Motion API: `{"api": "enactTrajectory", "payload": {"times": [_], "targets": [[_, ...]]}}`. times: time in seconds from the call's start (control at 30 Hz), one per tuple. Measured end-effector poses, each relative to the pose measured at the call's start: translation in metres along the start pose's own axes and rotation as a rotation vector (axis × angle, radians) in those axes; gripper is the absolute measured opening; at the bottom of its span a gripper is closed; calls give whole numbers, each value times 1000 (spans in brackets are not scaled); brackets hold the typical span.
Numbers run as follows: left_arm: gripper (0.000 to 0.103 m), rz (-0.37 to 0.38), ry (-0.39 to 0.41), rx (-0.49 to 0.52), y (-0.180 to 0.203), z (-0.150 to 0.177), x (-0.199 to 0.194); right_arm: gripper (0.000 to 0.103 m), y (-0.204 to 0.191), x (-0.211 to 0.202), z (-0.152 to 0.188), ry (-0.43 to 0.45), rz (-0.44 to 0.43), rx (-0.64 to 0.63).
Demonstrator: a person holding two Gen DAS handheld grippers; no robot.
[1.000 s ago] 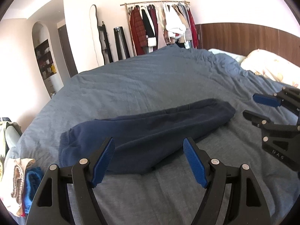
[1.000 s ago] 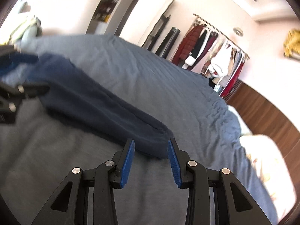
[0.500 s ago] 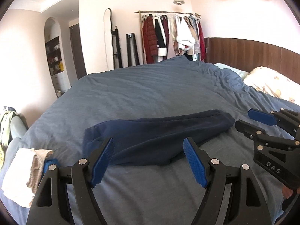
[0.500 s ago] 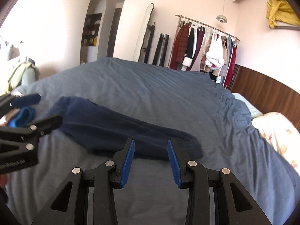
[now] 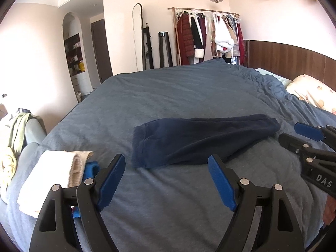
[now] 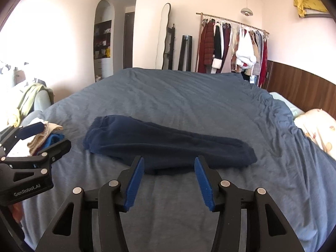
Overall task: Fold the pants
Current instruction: 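Release the right tool and pull both tools back from the sweatpants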
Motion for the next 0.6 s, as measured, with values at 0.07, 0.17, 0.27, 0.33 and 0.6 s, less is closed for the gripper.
{"api": "enactTrajectory", "payload": {"times": [0.07, 0.17, 0.27, 0.33, 0.6], "targets": [[81, -3, 2, -8, -4, -1, -4, 50, -3, -6, 0, -2, -5, 18], [83, -4, 2, -22, -13, -2, -13, 50, -6, -14, 0, -6, -6, 37], [87, -26, 13, -16, -18, -5, -20, 50, -7, -24, 3, -9, -9, 69], [87, -31, 17, -4, -19, -8, -24, 50, -8, -29, 5, -11, -19, 90], [90, -38, 19, 37, -16, -34, -20, 51, -6, -32, -4, 19, -42, 142]]}}
Point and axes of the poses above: each gripper's, at about its wrist camera, not at the fingertips, and x roughly the way its jaws point, y to its right, z to its underside, the point moved 5 cm from there along x, roughly the way its jaws point, and after that the axes turned 12 degrees about -x, right-handed, at the moved point
